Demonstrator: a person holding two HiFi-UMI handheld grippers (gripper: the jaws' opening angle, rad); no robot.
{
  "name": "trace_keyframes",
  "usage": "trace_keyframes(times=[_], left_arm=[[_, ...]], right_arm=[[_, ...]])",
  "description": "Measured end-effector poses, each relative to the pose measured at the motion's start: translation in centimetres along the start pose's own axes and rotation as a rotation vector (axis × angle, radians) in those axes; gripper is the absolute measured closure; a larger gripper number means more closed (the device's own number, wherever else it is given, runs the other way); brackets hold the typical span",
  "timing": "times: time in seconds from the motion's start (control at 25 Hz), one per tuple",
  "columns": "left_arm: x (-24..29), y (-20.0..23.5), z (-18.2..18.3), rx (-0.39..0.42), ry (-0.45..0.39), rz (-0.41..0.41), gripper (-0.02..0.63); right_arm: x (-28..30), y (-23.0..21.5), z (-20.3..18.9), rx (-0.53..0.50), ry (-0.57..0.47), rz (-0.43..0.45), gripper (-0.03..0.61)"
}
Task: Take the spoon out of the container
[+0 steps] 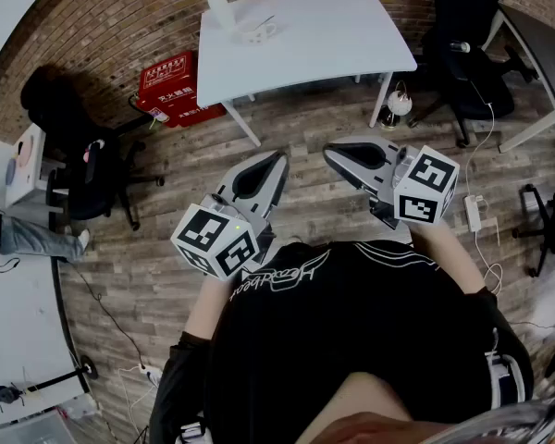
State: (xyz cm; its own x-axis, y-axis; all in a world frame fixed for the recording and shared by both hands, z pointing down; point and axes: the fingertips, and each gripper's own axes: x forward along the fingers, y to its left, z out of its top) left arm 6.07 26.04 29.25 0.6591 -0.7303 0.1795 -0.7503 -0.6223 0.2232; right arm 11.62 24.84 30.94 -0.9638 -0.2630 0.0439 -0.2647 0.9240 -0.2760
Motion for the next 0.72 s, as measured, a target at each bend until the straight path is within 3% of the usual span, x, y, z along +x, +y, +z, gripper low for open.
trace_keyframes(times=[0.16, 0.52, 0.72], left_arm=[[0.4, -0.5, 0.0, 0.028, -0.006, 0.018, 0.609], [1.2, 1.1, 0.3, -0.020, -0.017, 0.007, 0.609], [2.7, 2.7, 0.3, -0.012, -0.006, -0.028, 0.609]], right_arm=[[-0.7, -0.3, 0.0, 0.003, 0.002, -0.003, 0.583], [-0.2, -1.4, 0.1, 0.029, 0.001, -0.008, 0.581], [0.4, -4.0, 0.6, 0.117, -0.047, -0.025, 0.583]])
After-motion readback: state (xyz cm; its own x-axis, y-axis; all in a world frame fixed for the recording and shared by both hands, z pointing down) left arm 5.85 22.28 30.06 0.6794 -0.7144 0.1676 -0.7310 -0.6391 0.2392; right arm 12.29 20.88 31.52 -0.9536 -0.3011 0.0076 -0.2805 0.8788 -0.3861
